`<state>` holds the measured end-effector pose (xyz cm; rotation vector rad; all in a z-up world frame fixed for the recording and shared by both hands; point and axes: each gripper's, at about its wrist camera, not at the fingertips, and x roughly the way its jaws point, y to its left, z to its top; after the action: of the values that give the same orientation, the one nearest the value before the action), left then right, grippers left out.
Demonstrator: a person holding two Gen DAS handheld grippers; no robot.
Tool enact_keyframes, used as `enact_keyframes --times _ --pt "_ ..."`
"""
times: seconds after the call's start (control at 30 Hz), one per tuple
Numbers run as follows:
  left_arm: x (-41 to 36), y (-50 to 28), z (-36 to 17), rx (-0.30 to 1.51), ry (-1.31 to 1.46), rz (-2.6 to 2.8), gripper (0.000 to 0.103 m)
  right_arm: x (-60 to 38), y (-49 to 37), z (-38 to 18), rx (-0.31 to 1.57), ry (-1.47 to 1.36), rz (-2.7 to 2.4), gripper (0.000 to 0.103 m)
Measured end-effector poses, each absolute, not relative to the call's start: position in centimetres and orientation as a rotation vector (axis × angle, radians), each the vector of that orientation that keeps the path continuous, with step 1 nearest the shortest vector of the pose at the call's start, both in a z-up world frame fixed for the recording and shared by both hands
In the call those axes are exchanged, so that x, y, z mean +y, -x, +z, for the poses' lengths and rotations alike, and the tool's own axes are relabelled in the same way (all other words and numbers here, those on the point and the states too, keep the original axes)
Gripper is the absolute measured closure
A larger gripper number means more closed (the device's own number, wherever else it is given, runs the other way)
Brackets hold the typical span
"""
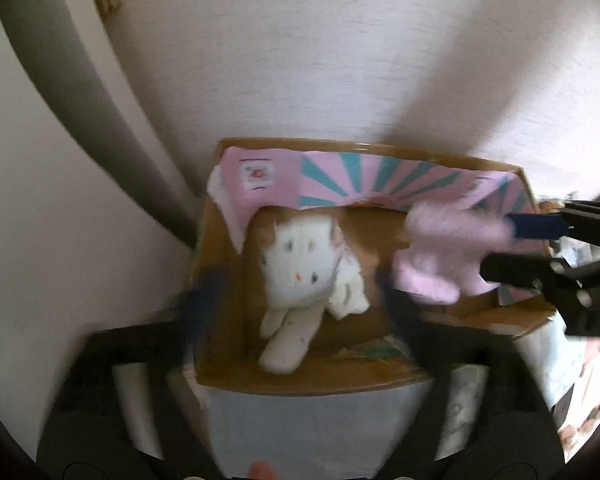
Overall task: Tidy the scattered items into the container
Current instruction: 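Carry both socks into the cardboard box and release them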
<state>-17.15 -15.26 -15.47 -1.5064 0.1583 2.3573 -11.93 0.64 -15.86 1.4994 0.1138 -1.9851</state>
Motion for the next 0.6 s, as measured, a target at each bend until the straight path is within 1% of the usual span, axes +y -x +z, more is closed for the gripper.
enact_keyframes --times 0.03,0.1,0.37,0.6 --pt "-15.5 17.1 -15.2 0.131 1.492 2.368 0.000 0.9 12.2 -16.0 0.110 -1.523 -1.995 0.042" --pt "-15.9 17.2 -14.6 0.091 1.482 2.372 0.000 1.1 12.5 -16.3 0.111 -1.547 -2.012 0.041" --pt "-15.5 16.7 -11.8 0.093 1.414 2.412 0.000 3.6 12.0 -14.7 0.217 -1.563 -2.084 0.041" --pt "-14.1 15.7 -10.1 0.153 1.347 2.423 0.000 6.1 11.4 -12.6 0.195 -1.530 -2.174 0.041"
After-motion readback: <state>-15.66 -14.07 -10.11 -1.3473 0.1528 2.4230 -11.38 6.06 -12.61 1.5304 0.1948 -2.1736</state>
